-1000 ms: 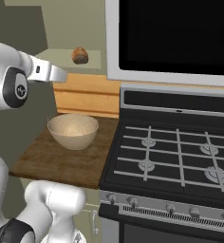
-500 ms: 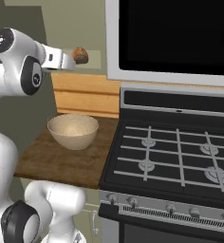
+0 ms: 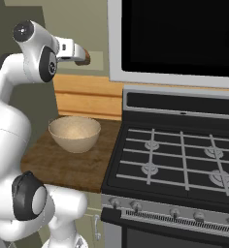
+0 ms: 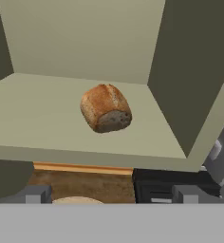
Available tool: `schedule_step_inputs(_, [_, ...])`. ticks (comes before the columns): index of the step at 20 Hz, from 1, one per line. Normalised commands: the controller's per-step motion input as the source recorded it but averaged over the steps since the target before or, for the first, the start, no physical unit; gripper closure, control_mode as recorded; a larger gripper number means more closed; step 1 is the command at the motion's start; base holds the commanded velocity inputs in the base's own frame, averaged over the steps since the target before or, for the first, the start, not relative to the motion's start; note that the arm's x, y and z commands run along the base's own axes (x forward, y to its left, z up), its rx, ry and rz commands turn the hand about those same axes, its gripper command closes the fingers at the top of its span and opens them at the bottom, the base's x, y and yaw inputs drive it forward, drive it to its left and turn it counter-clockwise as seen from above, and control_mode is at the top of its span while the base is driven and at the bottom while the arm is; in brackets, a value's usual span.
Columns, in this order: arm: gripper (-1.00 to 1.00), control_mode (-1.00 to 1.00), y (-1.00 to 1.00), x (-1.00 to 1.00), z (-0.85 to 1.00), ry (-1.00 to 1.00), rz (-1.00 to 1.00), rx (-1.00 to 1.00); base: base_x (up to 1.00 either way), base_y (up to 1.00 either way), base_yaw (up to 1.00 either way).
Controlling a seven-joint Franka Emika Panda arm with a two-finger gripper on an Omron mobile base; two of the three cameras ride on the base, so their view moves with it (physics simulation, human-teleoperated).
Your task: Open the cabinet, pick up the bread from the cabinet and place it in the basket. Then move the basket to the dining counter.
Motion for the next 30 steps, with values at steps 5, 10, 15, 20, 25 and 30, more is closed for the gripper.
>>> schedule_step_inputs(5, [-1.0,-1.0,0.03,0.65,0.0,0.0,0.0,-0.05,0.0,0.0,0.0])
schedule_step_inputs(10, [-1.0,-1.0,0.1,0.54,0.0,0.01,0.0,0.0,0.0,0.0,0.0])
schedule_step_inputs(15, [-1.0,-1.0,0.06,0.47,0.0,0.05,0.0,0.0,0.0,0.0,0.0])
schedule_step_inputs(20, [-1.0,-1.0,0.0,0.49,0.0,0.11,0.0,0.0,0.0,0.0,0.0])
schedule_step_inputs(25, [-1.0,-1.0,0.0,0.41,0.0,0.07,0.01,-0.01,0.0,0.0,0.0])
schedule_step_inputs(30, [-1.0,-1.0,0.0,0.33,-0.06,0.02,0.0,-0.01,0.0,0.0,0.0])
